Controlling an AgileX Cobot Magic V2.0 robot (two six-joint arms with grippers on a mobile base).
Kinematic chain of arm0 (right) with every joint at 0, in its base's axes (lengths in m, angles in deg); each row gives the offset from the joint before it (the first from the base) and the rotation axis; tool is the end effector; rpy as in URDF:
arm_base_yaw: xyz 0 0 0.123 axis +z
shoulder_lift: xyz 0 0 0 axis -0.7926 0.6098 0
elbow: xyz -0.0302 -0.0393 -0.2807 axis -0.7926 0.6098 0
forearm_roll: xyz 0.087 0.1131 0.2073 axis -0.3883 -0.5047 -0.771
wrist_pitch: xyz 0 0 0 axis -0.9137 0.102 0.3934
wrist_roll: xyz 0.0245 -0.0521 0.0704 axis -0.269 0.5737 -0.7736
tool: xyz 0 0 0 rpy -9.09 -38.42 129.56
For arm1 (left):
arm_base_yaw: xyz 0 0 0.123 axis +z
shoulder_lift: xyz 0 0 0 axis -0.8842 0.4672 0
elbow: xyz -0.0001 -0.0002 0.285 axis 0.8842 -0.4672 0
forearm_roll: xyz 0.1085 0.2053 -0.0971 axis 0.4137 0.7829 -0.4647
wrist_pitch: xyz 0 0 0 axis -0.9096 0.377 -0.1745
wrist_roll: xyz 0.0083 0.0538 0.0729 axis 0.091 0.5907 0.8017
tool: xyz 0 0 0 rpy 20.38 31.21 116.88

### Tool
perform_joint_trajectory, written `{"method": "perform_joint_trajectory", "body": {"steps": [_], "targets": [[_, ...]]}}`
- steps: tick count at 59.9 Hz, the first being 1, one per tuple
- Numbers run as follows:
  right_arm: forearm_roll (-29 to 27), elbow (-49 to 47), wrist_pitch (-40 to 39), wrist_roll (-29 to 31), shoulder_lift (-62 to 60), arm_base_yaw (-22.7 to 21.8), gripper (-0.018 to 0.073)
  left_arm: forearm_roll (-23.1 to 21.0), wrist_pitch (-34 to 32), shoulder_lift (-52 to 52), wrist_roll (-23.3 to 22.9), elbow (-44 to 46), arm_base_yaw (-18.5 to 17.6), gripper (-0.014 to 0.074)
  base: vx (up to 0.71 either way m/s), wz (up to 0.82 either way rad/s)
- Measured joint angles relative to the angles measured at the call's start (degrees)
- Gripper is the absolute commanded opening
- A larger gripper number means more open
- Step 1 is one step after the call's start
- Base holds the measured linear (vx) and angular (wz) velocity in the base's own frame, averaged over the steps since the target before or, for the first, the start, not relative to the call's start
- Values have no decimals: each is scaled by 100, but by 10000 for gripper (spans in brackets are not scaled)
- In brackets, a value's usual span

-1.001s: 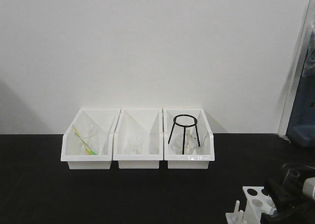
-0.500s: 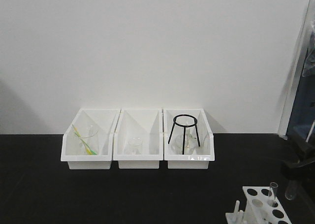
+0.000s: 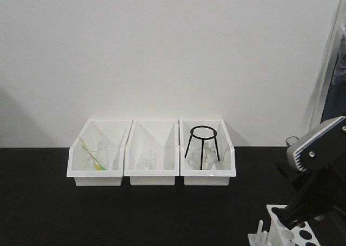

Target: Flip and reinsert test tube from rack

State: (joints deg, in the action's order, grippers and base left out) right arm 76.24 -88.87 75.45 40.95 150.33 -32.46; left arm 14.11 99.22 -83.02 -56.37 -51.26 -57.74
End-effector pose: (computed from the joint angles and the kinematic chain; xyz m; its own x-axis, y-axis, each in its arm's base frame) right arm 0.2289 0.0730 0.3360 -0.1442 -0.5653 -0.8122 -0.3619 0.7940 -0.4884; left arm 0.0542 0.0054 0.1774 -0.2028 -0.1357 -0.9698 -0.1153 0.9868 -0.1139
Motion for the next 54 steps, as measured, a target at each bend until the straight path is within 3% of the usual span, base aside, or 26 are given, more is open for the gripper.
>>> {"method": "perform_joint_trajectory", "body": {"steps": [8, 22, 34, 42, 54], "targets": [[1274, -11, 380, 16, 53, 278, -10, 0, 0, 0, 0, 0, 0, -6, 0, 0], [3365, -11, 541, 16, 64, 340, -9, 0, 0, 0, 0, 0, 0, -6, 0, 0], [4695, -11, 498, 16, 64, 340, -9, 0, 0, 0, 0, 0, 0, -6, 0, 0], [5451, -11, 486, 16, 64, 340, -9, 0, 0, 0, 0, 0, 0, -6, 0, 0], [5786, -11, 444, 8, 64, 340, -9, 0, 0, 0, 0, 0, 0, -6, 0, 0]]}}
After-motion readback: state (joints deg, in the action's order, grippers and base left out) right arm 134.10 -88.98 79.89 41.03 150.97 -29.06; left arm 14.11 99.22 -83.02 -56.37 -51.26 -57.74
